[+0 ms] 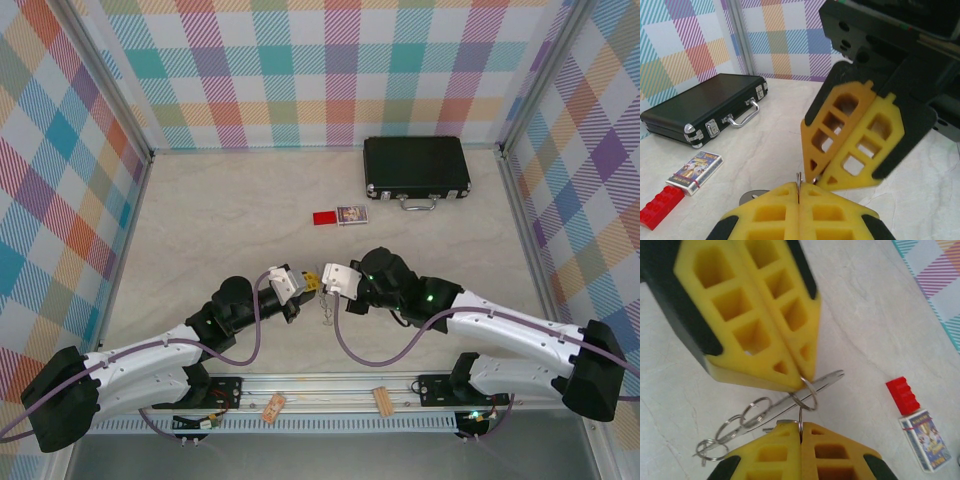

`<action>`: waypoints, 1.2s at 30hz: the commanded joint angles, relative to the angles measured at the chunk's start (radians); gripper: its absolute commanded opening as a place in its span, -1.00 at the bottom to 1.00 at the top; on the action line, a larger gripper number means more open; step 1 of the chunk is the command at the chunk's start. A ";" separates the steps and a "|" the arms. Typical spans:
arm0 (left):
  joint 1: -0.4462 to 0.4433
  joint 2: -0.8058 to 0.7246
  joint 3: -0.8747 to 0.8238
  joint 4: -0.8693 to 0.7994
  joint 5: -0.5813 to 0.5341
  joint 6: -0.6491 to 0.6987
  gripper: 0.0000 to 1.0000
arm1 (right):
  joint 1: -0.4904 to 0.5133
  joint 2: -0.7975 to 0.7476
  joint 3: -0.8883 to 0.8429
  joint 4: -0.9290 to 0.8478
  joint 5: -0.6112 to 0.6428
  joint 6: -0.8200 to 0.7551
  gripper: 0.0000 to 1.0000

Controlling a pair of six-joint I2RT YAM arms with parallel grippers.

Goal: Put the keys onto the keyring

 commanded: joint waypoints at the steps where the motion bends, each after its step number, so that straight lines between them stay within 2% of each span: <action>1: -0.012 0.002 -0.002 0.059 0.032 -0.012 -1.00 | 0.004 0.010 0.014 0.031 -0.043 -0.022 -1.00; 10: -0.013 0.007 0.000 0.059 0.025 -0.016 -1.00 | 0.005 -0.006 0.004 0.039 -0.030 -0.018 -1.00; 20: -0.012 0.034 -0.006 0.138 -0.067 -0.085 -1.00 | 0.007 -0.062 -0.044 0.065 0.002 0.006 -1.00; 32: 0.001 0.106 -0.041 0.314 0.012 -0.126 -1.00 | 0.004 -0.157 -0.072 0.062 0.075 0.109 -1.00; 36: 0.015 0.145 -0.008 0.317 0.046 -0.141 -1.00 | -0.008 -0.202 -0.073 0.013 0.102 0.129 -1.00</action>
